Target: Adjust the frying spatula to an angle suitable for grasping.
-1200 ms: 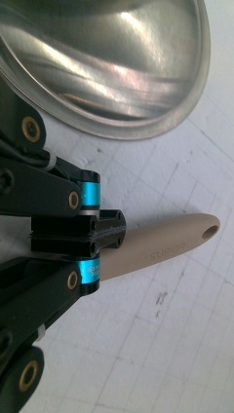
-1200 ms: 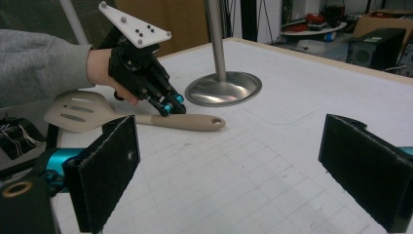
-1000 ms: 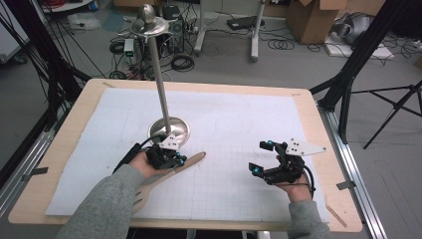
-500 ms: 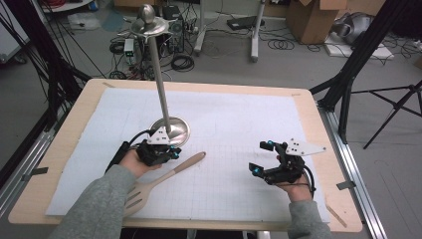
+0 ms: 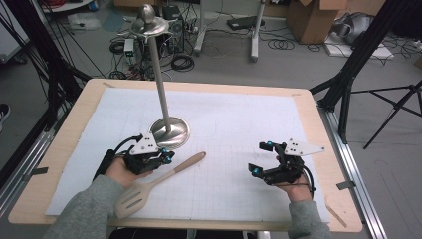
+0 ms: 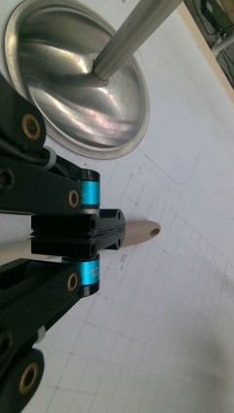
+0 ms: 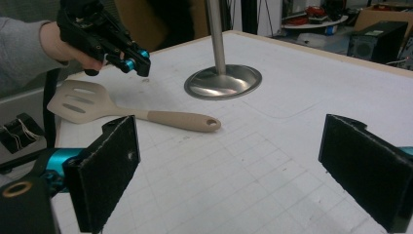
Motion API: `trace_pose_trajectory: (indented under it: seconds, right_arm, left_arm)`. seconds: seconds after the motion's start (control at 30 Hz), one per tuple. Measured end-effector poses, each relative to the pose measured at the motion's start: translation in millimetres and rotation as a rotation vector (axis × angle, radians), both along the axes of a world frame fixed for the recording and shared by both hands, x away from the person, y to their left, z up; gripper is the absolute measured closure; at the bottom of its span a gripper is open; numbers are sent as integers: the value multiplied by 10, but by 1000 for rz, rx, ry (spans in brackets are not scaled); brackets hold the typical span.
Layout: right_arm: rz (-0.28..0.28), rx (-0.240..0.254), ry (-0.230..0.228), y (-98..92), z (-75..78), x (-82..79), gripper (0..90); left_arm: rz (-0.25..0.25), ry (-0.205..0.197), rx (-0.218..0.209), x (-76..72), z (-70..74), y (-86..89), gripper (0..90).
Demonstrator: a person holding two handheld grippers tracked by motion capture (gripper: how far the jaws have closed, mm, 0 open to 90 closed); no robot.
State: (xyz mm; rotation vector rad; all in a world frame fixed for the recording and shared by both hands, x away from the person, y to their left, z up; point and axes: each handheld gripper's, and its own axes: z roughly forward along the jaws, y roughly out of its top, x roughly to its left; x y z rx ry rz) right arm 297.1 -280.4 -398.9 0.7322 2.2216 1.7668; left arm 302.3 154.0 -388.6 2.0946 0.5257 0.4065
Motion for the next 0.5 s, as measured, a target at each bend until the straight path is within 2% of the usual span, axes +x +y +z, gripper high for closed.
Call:
trace_pose_trajectory:
  seconds: [0.17, 0.27, 0.4, 0.5]
  right_arm:
    - [3, -7, 11, 15, -3, -7, 69]
    - [4, -12, 2, 19, -7, -2, 69]
    - [5, -13, 9, 27, -8, -5, 69]
    - [7, -18, 11, 32, -8, -7, 69]
  left_arm:
    - [4, -18, -35, -96, 49, 82, 894]
    - [10, -20, -47, -173, 65, 119, 894]
    - [8, -36, -47, -304, 62, 146, 887]
    - [14, -33, -38, -336, 53, 149, 846]
